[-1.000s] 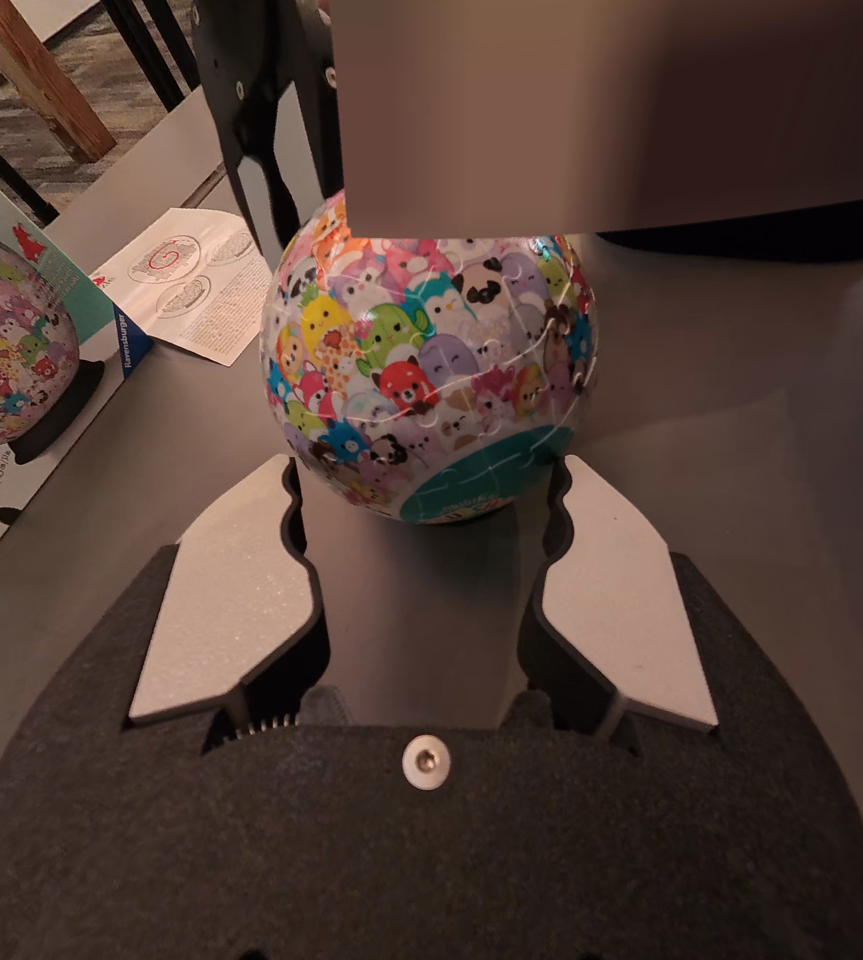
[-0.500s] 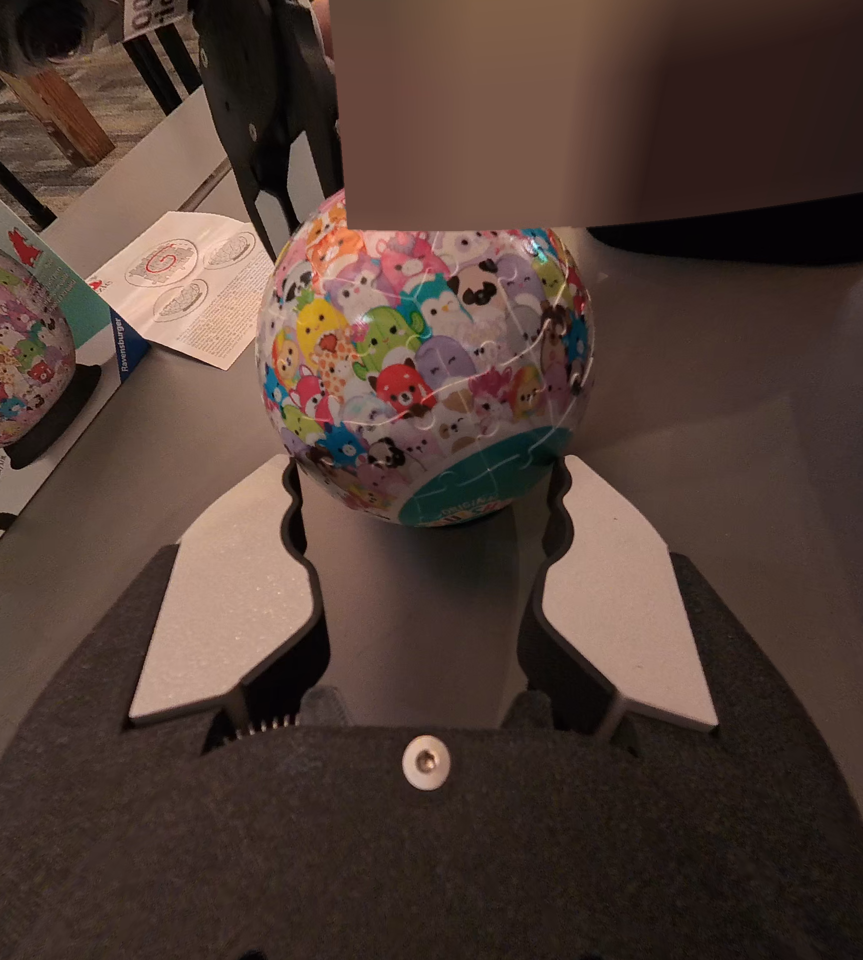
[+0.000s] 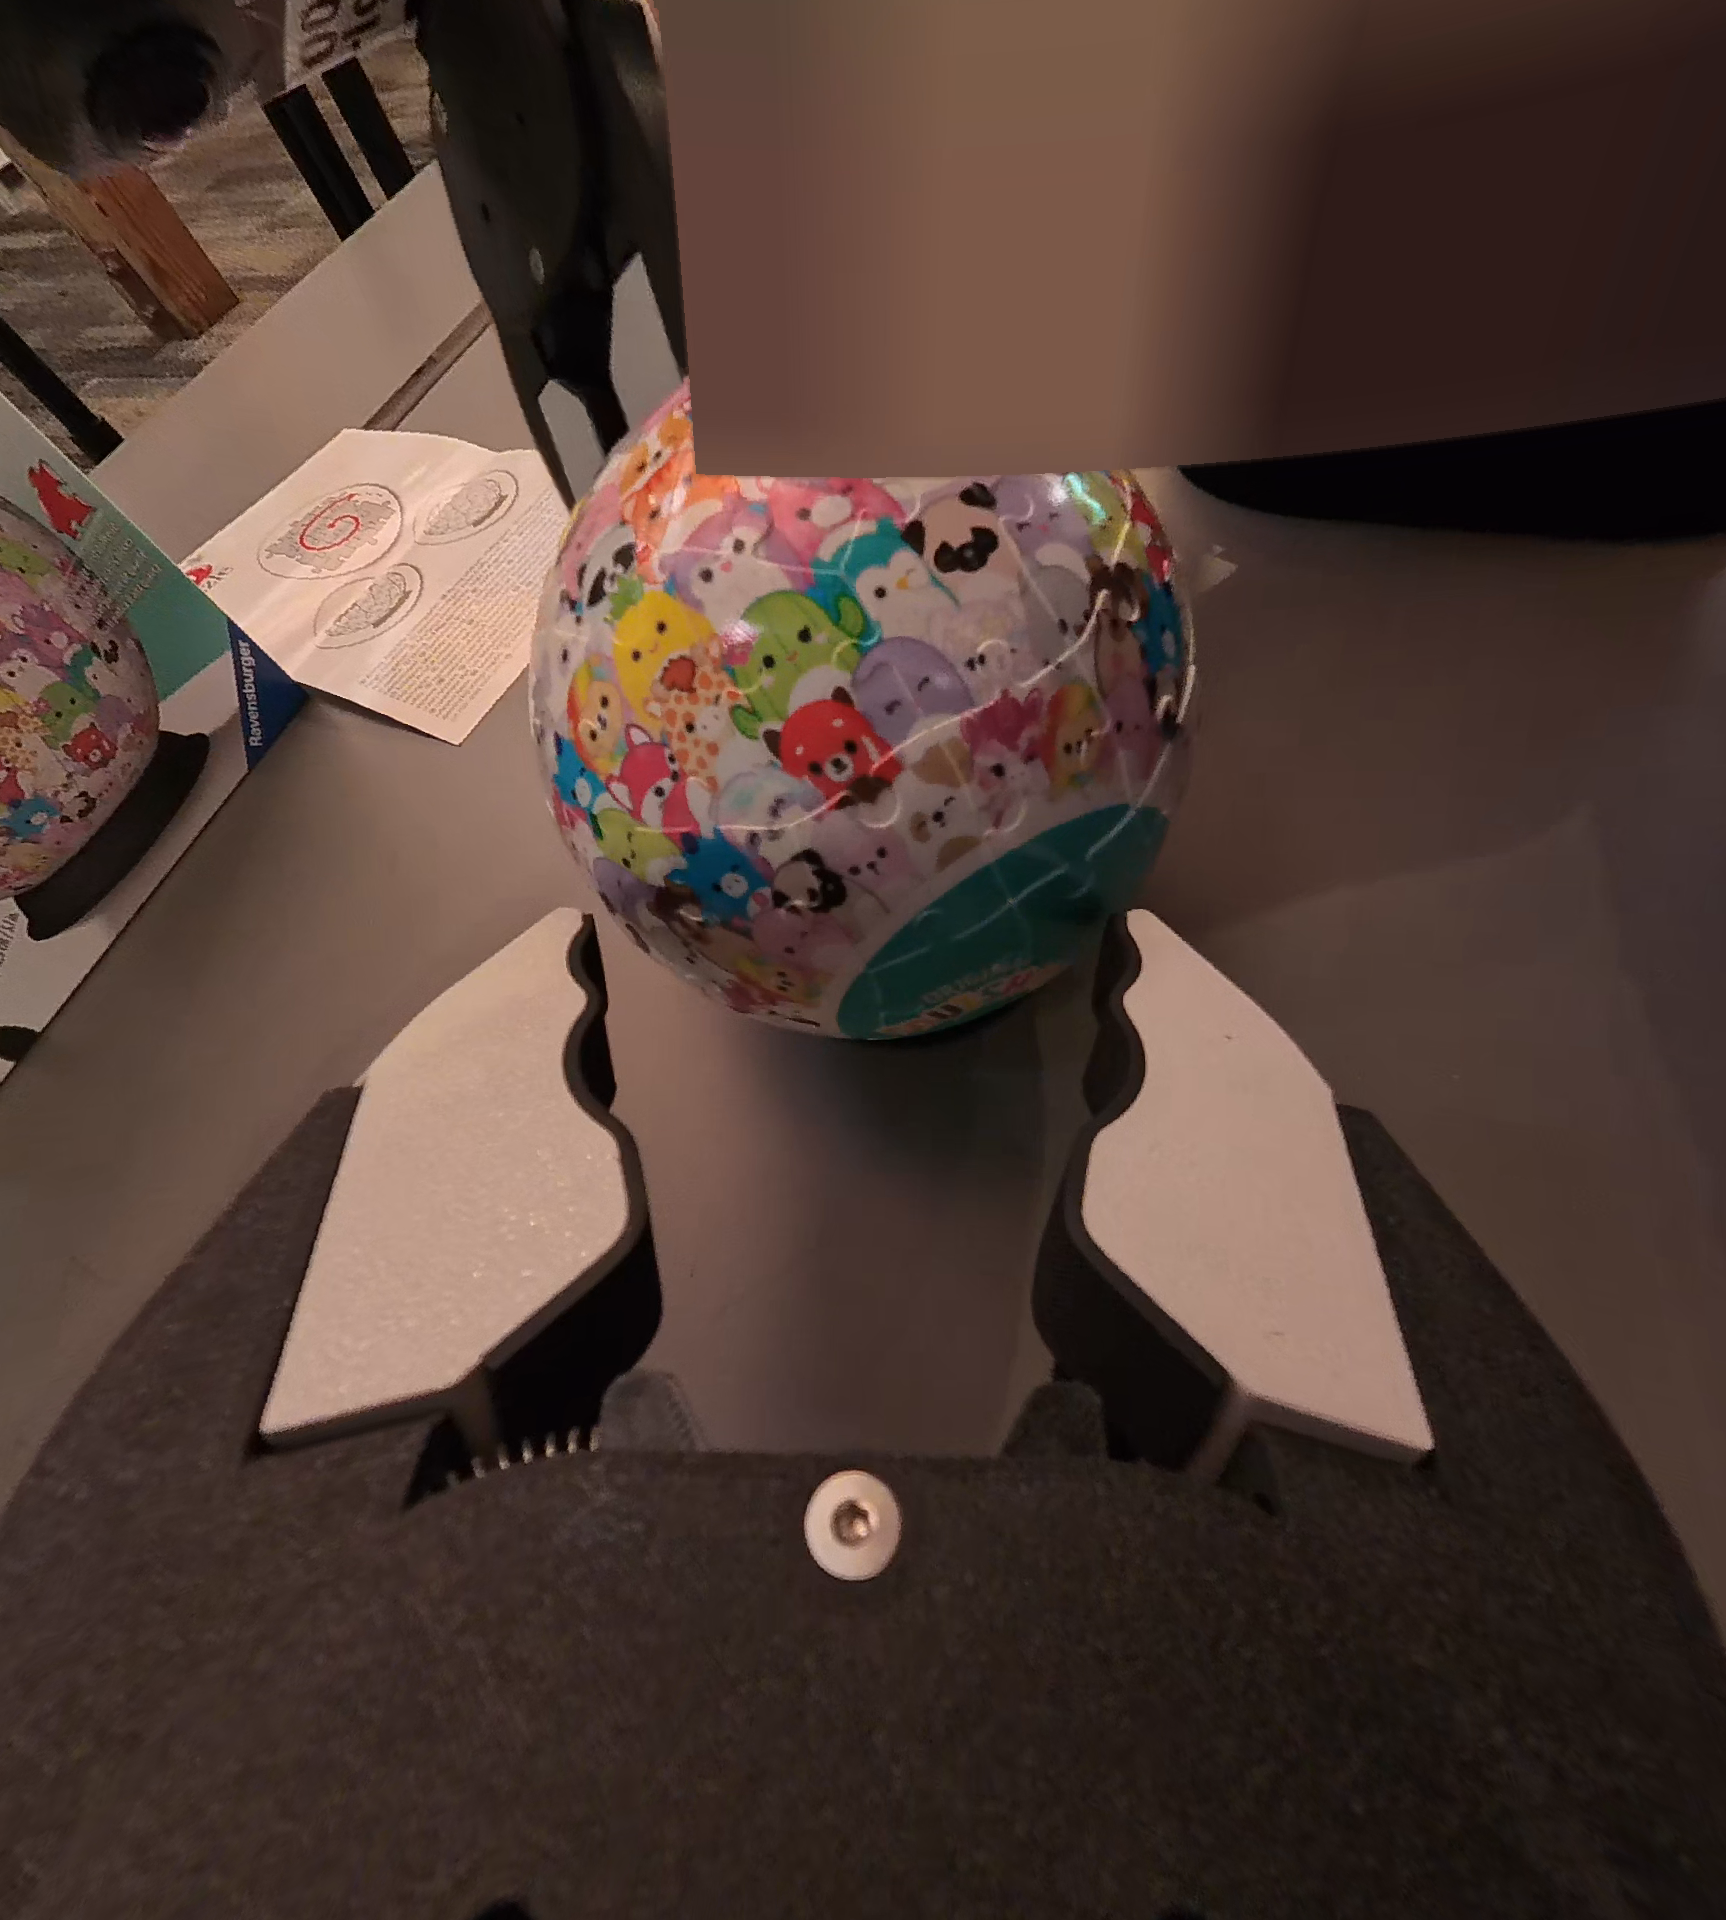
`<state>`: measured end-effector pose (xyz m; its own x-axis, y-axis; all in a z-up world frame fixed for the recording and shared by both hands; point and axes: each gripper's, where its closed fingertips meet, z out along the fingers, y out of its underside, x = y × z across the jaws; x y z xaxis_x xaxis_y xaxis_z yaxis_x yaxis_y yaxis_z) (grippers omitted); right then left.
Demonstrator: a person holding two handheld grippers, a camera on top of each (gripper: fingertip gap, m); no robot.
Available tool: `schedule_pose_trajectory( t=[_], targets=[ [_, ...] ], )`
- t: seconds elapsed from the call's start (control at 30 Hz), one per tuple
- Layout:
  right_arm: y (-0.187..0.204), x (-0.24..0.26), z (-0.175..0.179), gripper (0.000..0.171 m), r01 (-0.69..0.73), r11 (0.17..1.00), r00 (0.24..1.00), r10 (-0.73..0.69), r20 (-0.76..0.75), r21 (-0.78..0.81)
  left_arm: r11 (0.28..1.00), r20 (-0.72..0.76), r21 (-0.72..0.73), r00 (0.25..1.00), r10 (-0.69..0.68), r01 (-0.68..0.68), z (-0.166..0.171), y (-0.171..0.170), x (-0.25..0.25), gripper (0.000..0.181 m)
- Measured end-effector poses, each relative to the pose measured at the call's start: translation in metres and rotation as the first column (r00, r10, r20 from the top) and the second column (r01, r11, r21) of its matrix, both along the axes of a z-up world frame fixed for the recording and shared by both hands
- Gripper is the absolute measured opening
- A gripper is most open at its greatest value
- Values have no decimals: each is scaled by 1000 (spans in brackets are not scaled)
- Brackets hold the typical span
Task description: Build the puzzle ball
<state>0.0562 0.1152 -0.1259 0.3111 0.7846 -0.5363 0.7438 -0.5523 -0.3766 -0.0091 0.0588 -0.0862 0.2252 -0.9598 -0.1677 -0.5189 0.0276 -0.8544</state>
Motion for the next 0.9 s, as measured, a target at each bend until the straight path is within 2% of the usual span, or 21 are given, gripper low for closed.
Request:
schedule_pose_trajectory(
  t=[0.27,0.43,0.7,0.77,0.9],
  targets=[
    [-4,6,-13,21,12,999,998,-10,65,-39,1000,4,0,1000,0,0,0,2,0,90],
    [-9,1,-12,5,13,993,999,-9,39,-114,1000,3,-1,1000,-2,2,-1,2,1,90],
    [-7,0,-11,5,18,995,999,-15,32,-94,1000,3,5,1000,3,-3,0,3,0,89],
    [-8,1,-11,20,35,992,999,-30,41,-117,1000,1,7,1000,4,-4,1,2,0,89],
    [-11,8,-14,14,38,989,997,-29,66,-146,1000,0,6,1000,6,-6,1,3,0,89]
  ],
)
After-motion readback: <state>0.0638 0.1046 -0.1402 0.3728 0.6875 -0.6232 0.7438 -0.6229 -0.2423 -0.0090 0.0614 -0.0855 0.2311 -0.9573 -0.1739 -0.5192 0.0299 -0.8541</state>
